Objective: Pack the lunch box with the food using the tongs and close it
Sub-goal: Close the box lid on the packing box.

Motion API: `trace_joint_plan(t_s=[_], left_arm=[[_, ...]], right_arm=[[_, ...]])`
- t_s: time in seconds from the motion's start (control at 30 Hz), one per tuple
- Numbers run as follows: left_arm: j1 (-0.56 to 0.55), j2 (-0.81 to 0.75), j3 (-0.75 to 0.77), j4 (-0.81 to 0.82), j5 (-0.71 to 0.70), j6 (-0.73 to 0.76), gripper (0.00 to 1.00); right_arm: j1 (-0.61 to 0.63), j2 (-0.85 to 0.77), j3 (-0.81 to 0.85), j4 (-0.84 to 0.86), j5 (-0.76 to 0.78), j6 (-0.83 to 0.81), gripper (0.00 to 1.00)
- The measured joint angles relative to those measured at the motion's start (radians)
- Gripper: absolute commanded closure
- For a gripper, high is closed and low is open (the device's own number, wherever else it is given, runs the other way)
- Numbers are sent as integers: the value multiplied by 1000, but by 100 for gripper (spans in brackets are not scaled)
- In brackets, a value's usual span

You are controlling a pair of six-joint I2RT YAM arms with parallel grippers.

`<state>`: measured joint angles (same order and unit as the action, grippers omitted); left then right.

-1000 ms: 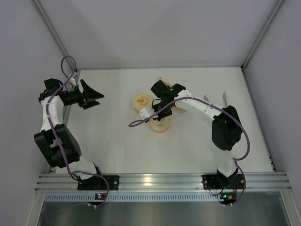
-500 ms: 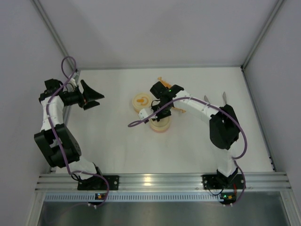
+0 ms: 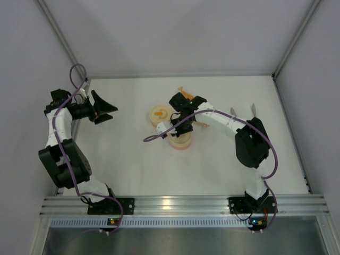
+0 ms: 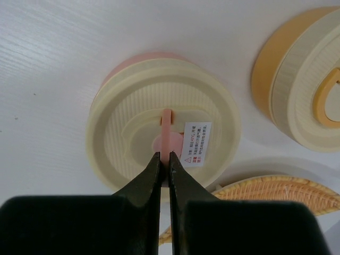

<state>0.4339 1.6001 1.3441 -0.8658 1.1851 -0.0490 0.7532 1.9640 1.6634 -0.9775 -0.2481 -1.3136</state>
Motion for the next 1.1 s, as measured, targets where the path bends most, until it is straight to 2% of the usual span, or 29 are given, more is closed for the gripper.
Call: trace_joint_plan(t_s=[0.3, 0.67, 1.1], left_arm=[[0, 0, 0, 0, 0, 0, 2], [4, 0, 3, 0, -1, -1, 2], [4, -6, 2, 34, -113, -16, 2]], right_arm=[[0, 6, -8, 42, 11, 138, 100], [3, -63, -132, 208, 62, 404, 100], [5, -148, -292, 375, 133, 1004, 100]])
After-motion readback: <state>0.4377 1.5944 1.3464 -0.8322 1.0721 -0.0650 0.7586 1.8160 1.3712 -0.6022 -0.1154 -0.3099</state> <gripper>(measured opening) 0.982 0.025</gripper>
